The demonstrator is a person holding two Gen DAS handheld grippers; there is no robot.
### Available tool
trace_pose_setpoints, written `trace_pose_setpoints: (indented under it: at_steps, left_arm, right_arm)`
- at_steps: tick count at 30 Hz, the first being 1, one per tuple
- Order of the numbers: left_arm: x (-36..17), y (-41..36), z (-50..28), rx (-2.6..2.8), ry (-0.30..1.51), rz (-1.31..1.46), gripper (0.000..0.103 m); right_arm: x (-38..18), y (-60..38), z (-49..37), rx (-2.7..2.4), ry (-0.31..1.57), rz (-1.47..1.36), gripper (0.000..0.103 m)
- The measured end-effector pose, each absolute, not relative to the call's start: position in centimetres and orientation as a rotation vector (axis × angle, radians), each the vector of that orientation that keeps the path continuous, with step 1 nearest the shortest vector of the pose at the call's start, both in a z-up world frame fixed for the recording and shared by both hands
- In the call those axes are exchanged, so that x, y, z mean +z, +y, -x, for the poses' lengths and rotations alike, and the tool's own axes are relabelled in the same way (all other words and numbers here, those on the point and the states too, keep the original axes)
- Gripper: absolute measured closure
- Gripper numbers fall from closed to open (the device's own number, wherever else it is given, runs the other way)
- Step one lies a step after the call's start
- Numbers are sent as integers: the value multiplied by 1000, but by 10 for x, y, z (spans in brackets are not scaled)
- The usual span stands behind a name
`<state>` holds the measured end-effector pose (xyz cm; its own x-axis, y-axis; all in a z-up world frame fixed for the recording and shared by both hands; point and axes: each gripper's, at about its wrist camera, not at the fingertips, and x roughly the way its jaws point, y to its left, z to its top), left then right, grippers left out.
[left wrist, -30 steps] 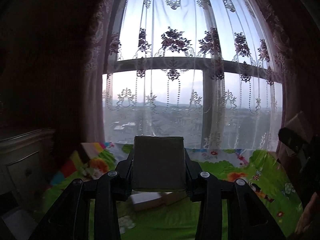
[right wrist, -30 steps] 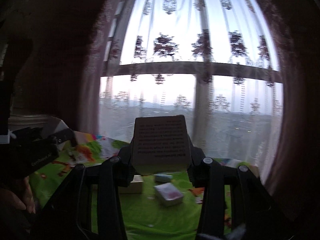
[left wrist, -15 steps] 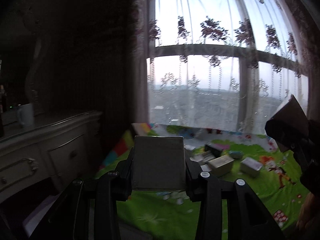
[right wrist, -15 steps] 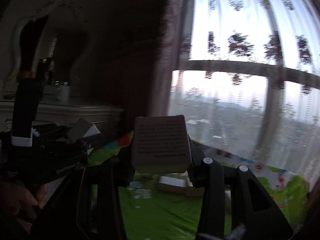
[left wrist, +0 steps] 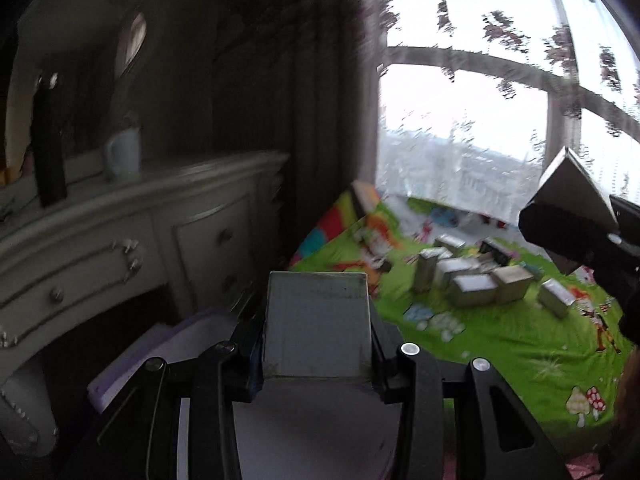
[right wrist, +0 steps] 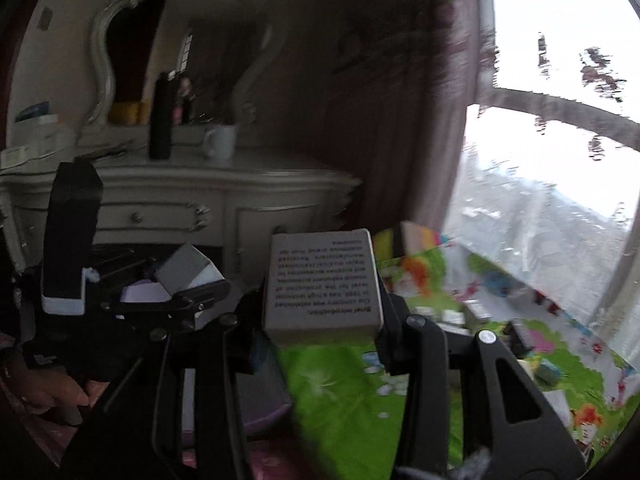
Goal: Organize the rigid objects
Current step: 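Lift both held boxes and carry them over the purple-rimmed white bin, then open both tools to drop the boxes into the bin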
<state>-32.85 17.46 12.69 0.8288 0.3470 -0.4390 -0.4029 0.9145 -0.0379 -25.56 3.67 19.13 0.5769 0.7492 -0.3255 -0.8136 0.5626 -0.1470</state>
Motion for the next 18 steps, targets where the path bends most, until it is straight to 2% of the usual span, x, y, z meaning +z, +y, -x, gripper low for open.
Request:
trace_pose_setpoints:
  at_steps: [11,18]
  left_arm:
    - [73,233,349,477,634,317,61]
    - [39,257,355,515,766,402,61]
  right_arm:
    - [156,108,272,1091,427,431,57]
    - [115,152,268,1149,610,562,57]
